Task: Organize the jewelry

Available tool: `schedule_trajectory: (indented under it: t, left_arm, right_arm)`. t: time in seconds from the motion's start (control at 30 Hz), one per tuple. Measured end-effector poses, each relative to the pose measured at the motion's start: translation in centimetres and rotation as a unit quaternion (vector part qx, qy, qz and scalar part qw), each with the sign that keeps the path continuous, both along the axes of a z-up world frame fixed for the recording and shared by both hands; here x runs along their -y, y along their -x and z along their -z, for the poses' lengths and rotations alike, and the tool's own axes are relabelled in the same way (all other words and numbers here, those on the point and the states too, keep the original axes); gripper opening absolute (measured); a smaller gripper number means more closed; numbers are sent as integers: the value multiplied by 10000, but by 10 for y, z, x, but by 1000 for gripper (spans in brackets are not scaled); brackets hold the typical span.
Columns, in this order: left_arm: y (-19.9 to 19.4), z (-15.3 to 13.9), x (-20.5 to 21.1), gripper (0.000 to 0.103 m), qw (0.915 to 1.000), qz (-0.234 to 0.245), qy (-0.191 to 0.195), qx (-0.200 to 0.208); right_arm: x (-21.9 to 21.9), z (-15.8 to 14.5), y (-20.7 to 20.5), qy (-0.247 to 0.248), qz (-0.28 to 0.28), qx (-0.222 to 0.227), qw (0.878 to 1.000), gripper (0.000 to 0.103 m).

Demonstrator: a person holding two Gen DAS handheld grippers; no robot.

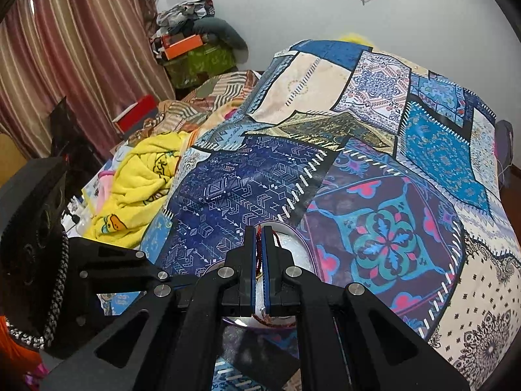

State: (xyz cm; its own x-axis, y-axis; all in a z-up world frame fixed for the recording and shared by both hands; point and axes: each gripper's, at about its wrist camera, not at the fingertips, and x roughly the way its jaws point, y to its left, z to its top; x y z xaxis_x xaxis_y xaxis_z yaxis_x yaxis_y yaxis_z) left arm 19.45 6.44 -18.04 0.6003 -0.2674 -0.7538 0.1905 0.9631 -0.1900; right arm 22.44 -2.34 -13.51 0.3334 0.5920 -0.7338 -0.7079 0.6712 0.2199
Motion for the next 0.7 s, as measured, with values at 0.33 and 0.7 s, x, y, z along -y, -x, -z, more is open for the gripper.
schedule_trajectory:
  t: [0.33,0.7]
  left_arm:
    - [2,-1,-4,1,9999,-83,-52,38]
    - [7,-9,-8,12,9984,-363,-387,208]
  right_arm:
    - [0,7,-6,132,1,-59,9999,3]
    - [8,11,0,422,30,-55,9991,4]
